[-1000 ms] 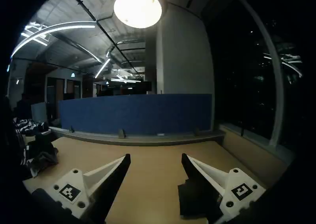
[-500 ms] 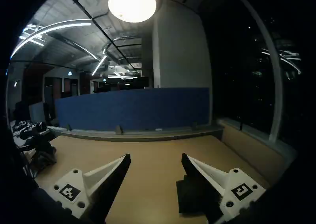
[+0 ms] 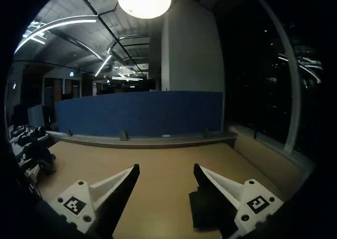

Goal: Fold towel

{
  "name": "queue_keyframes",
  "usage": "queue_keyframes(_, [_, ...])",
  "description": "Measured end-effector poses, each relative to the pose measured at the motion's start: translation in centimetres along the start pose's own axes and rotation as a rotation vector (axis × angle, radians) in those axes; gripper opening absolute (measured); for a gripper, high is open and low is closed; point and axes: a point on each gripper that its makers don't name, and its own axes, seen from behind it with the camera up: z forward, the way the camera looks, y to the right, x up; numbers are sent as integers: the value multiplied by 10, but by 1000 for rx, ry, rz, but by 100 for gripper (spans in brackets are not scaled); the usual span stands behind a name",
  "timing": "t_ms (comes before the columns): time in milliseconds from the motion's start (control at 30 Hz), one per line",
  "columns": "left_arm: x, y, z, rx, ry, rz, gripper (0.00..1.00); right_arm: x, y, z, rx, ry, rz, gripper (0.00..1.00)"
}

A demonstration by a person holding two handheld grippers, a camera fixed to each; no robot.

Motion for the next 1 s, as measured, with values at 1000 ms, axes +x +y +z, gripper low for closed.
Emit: queue_keyframes(1000, [-24, -6, 14, -10, 1, -32, 92, -8, -11, 4, 23, -5, 15, 100])
